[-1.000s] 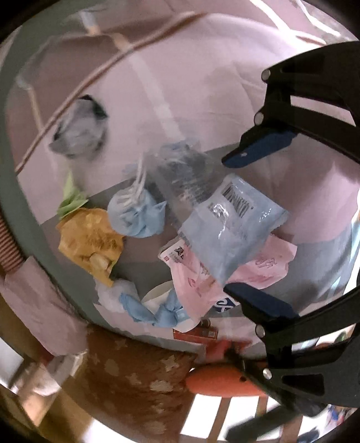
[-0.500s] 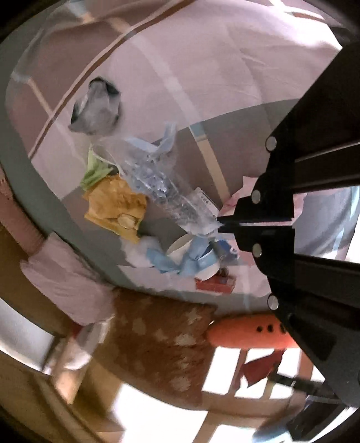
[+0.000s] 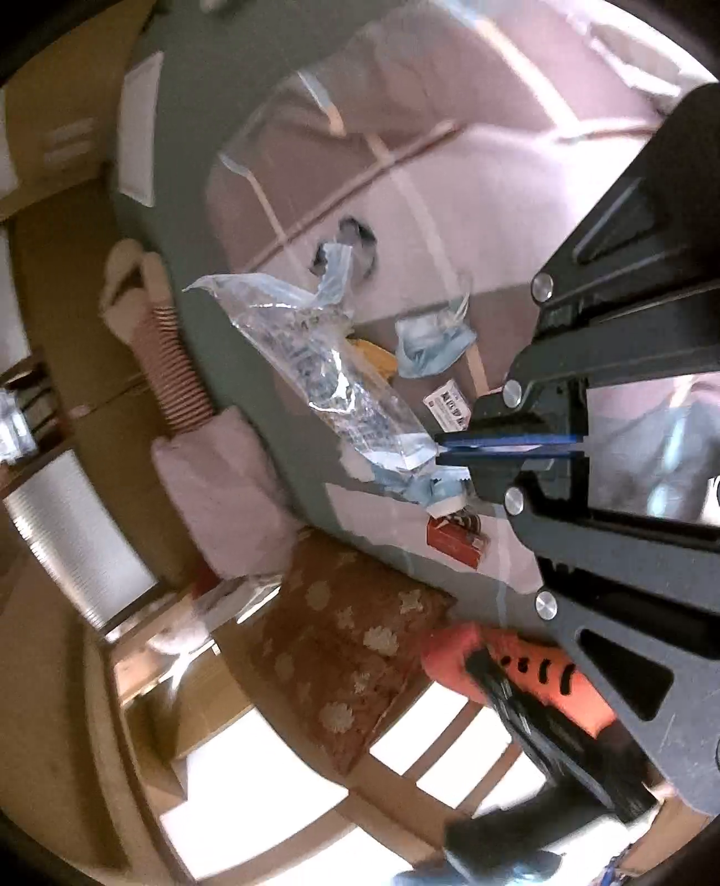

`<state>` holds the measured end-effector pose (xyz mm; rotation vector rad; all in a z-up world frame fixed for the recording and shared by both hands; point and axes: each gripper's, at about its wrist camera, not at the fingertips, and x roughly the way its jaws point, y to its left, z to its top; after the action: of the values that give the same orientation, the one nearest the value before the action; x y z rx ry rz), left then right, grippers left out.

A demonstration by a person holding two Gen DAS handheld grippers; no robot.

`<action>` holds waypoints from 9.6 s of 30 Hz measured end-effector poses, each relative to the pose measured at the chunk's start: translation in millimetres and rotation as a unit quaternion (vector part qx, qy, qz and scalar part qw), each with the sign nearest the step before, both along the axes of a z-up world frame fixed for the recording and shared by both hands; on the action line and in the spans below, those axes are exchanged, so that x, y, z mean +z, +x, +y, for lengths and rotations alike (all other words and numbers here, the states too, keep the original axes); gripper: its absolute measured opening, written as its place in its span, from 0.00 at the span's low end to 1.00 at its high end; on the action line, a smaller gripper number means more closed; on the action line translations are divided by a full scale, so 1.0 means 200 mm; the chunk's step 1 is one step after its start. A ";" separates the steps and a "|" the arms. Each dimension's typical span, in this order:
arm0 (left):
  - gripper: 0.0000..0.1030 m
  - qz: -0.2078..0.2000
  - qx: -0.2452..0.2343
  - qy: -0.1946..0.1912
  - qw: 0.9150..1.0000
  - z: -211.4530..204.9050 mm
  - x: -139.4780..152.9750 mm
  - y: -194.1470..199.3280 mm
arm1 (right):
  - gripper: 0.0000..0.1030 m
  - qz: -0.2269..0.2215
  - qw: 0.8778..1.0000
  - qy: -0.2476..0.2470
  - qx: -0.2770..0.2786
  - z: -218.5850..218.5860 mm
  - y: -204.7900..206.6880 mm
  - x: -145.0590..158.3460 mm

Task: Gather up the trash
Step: 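Carry the red wrapper and clear bag to the white bin and release, then move both tools back over the bed toward the blue masks, then grasp a blue mask with the left tool while the right tool grasps another blue mask, then carry both blue masks to the white bin and release them, then return both tools over the bed toward the chip bag and green paper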

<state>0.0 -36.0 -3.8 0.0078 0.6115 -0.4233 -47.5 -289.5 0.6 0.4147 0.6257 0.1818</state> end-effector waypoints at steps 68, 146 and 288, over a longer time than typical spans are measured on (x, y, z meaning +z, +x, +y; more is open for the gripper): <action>0.92 0.061 0.115 0.043 0.991 0.19 -0.15 0.13 | 0.77 -0.002 0.975 -0.221 -0.013 0.33 0.20 -0.11; 0.30 0.045 0.092 0.016 0.995 0.09 -0.14 0.07 | 0.12 -0.018 0.981 -0.192 0.031 0.44 0.21 -0.11; 0.91 0.061 0.106 0.050 0.991 0.15 -0.15 0.21 | 0.83 0.021 0.979 -0.201 -0.021 0.19 0.61 -0.17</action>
<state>41.7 -5.1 -33.8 0.0121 0.7453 -0.1872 74.3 -251.6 -33.0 0.0409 0.6764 0.0037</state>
